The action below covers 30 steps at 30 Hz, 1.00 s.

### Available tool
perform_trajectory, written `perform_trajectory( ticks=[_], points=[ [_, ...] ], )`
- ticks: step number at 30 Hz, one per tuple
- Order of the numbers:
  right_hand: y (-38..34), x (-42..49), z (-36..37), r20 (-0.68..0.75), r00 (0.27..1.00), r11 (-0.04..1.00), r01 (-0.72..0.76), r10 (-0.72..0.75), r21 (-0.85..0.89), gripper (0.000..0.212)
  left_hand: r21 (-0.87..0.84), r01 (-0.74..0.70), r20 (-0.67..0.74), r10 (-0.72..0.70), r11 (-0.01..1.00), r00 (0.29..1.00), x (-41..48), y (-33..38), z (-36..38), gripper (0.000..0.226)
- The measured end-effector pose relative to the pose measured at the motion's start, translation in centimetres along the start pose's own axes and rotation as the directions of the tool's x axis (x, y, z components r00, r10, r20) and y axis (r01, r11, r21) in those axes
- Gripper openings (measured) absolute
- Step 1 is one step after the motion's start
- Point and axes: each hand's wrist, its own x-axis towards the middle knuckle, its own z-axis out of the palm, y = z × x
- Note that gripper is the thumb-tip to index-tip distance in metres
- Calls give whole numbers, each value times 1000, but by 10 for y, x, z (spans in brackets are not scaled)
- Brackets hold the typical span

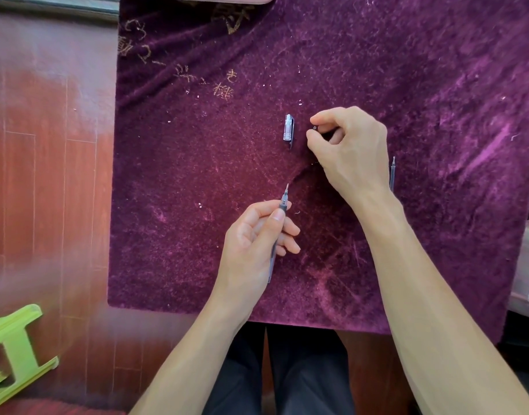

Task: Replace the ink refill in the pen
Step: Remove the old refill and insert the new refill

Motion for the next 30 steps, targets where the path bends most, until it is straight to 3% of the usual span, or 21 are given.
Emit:
perform_trajectory(
  ticks=[5, 9, 12, 18, 30],
  points=[
    [-7, -11, -14, -33, 999, 999, -3, 5, 49, 21, 11, -12, 9, 12, 1000, 1000, -1, 0, 1, 19],
    [-16, -47, -29, -76, 992, 949, -69, 97, 309, 13, -6, -13, 20, 13, 1000, 1000, -5, 0, 2, 19],
    [-17, -83, -33, 34, 981, 867, -183, 189, 463, 14, -19, 7, 30, -6, 1000, 1000, -11, -2, 1, 20],
    [-3, -126, -24, 338, 915, 756, -378, 219, 534, 14, -15, 28, 51, -27, 999, 998, -25, -14, 1, 26],
    [13, -134, -25, 398, 900, 704, -400, 179, 587, 10, -16, 40, 75, -39, 999, 996, -33, -29, 5, 28]
  ],
)
